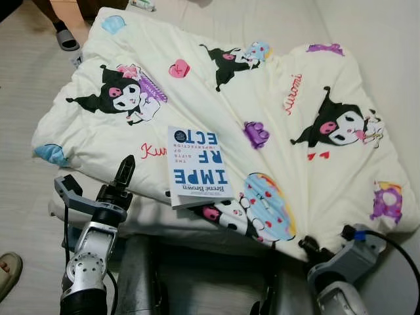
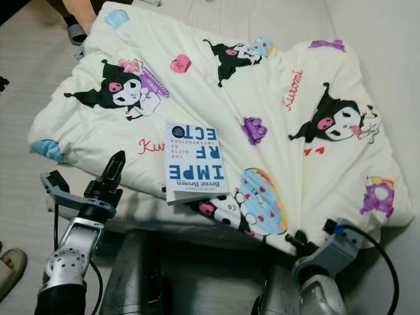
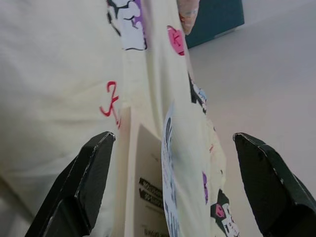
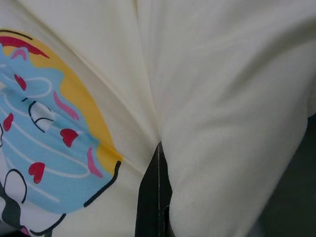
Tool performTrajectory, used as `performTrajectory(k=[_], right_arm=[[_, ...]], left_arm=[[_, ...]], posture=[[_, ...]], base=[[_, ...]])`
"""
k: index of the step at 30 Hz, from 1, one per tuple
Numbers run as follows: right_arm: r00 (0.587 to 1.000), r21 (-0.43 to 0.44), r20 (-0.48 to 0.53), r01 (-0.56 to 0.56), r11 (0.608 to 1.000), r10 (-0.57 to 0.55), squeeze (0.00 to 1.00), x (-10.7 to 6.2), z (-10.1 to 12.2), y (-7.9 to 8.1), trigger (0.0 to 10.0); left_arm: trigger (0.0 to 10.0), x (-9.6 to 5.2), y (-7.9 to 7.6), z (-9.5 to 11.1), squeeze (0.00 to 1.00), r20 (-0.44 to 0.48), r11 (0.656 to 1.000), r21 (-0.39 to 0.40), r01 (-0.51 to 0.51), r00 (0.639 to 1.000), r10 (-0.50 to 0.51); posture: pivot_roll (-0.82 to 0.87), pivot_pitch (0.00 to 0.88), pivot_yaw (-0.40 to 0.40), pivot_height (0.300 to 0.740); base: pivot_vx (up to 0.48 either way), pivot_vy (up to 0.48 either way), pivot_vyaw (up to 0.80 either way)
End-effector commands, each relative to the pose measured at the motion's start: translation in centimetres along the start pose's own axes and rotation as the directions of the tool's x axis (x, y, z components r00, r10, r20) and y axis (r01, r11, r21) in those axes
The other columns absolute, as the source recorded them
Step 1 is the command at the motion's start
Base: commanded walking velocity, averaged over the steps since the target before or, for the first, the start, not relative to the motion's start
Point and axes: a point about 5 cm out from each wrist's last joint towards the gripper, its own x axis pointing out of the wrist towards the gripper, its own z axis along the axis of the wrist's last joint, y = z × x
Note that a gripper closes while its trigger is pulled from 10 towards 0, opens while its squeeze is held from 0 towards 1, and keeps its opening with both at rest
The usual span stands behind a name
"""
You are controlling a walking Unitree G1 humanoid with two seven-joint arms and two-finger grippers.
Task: Clean up the room
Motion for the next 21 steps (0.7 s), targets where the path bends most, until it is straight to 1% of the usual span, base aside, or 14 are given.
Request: performTrajectory(k=[1, 3, 4, 5, 6, 8, 9, 11, 13, 15, 17, 18, 19, 21], right_arm=[[0.977, -0.002, -0.115, 0.178, 0.984, -0.177, 0.0, -1.4, -2.5, -3.3, 0.0], [0.982, -0.005, -0.107, 0.157, 0.988, -0.156, 0.0, -1.1, -2.3, -3.1, 0.0], [0.991, -0.002, -0.09, 0.098, 0.995, -0.098, 0.77, -0.6, -1.8, -2.3, 10.0], [0.997, 0.014, -0.074, 0.031, 0.999, -0.03, 1.0, -0.3, -1.4, -1.4, 10.0], [0.997, 0.028, -0.068, -0.029, 0.999, 0.031, 1.0, 0.0, -1.0, -0.5, 10.0], [0.997, 0.037, -0.054, -0.06, 0.998, 0.062, 1.0, 0.1, -0.6, 0.0, 10.0], [0.993, 0.068, -0.037, -0.112, 0.991, 0.115, 1.0, 0.2, -0.2, 0.7, 10.0], [0.993, 0.068, -0.037, -0.112, 0.991, 0.115, 1.0, 0.2, -0.2, 0.7, 10.0], [0.988, 0.081, -0.03, -0.15, 0.985, 0.153, 1.0, 0.2, 0.2, 1.2, 10.0], [0.959, 0.101, -0.068, -0.266, 0.959, 0.274, 1.0, 0.0, 0.5, 2.3, 10.0], [0.915, 0.114, -0.114, -0.376, 0.92, 0.388, 1.0, -0.6, 0.4, 3.0, 10.0], [0.915, 0.114, -0.114, -0.376, 0.92, 0.388, 1.0, -0.6, 0.4, 3.0, 10.0], [0.882, 0.128, -0.126, -0.439, 0.889, 0.453, 1.0, -1.1, 0.5, 3.6, 10.0], [0.882, 0.128, -0.126, -0.439, 0.889, 0.453, 1.0, -1.1, 0.5, 3.6, 10.0]], left_arm=[[10.0, -0.6, 0.8, 0.0, 0.0, 0.001, 1.0, 0.0, -0.029, 1.0, 0.029], [10.0, -0.6, 0.8, -0.1, 0.0, 0.002, 1.0, -0.001, -0.029, 1.0, 0.029], [10.0, -0.5, 0.8, -0.2, 0.0, 0.001, 1.0, -0.002, -0.026, 1.0, 0.026], [10.0, -0.5, 0.8, -0.3, 0.0, 0.001, 1.0, -0.002, -0.024, 1.0, 0.024], [10.0, -0.5, 0.8, -0.2, 0.0, 0.002, 1.0, -0.001, -0.023, 1.0, 0.023], [10.0, -0.4, 0.8, -0.2, 0.0, 0.004, 1.0, 0.0, -0.023, 1.0, 0.023], [10.0, -0.4, 0.9, 0.0, 0.0, 0.009, 1.0, 0.004, -0.024, 1.0, 0.024], [10.0, -0.4, 0.9, 0.0, 0.0, 0.009, 1.0, 0.004, -0.024, 1.0, 0.024], [10.0, -0.4, 1.0, 0.3, 0.0, 0.017, 1.0, 0.008, -0.026, 1.0, 0.026], [10.0, -0.4, 1.2, 0.7, 0.0, 0.032, 0.999, 0.015, -0.032, 0.999, 0.031], [10.0, -0.6, 1.5, 0.9, 0.0, 0.041, 0.999, 0.02, -0.038, 0.998, 0.038], [10.0, -0.6, 1.5, 0.9, 0.0, 0.041, 0.999, 0.02, -0.038, 0.998, 0.038], [10.0, -0.6, 1.6, 1.0, 0.0, 0.045, 0.999, 0.021, -0.043, 0.998, 0.042], [10.0, -0.6, 1.6, 1.0, 0.0, 0.045, 0.999, 0.021, -0.043, 0.998, 0.042]], posture=[[-0.07, 0.253, -0.045, 0.526], [-0.06, 0.251, -0.045, 0.526], [-0.06, 0.248, -0.045, 0.526], [-0.06, 0.249, -0.045, 0.526], [-0.06, 0.246, -0.046, 0.526], [-0.06, 0.246, -0.046, 0.526], [-0.06, 0.243, -0.047, 0.526], [-0.06, 0.243, -0.047, 0.526], [-0.06, 0.238, -0.05, 0.526], [-0.06, 0.231, -0.053, 0.526], [-0.06, 0.226, -0.055, 0.526], [-0.06, 0.226, -0.055, 0.526], [-0.07, 0.222, -0.055, 0.526], [-0.07, 0.222, -0.055, 0.526]], base=[[0.0, 0.0, 0.0], [0.0, 0.0, 0.0], [0.0, 0.0, 0.0], [0.0, 0.0, 0.0], [0.0, 0.0, 0.0], [0.0, 0.0, 0.0], [0.0, 0.0, 0.0], [0.0, 0.0, 0.0], [0.0, 0.0, 0.0], [0.0, 0.0, 0.0], [0.0, 0.0, 0.0], [0.0, 0.0, 0.0], [0.0, 0.0, 0.0], [0.0, 0.0, 0.0]])
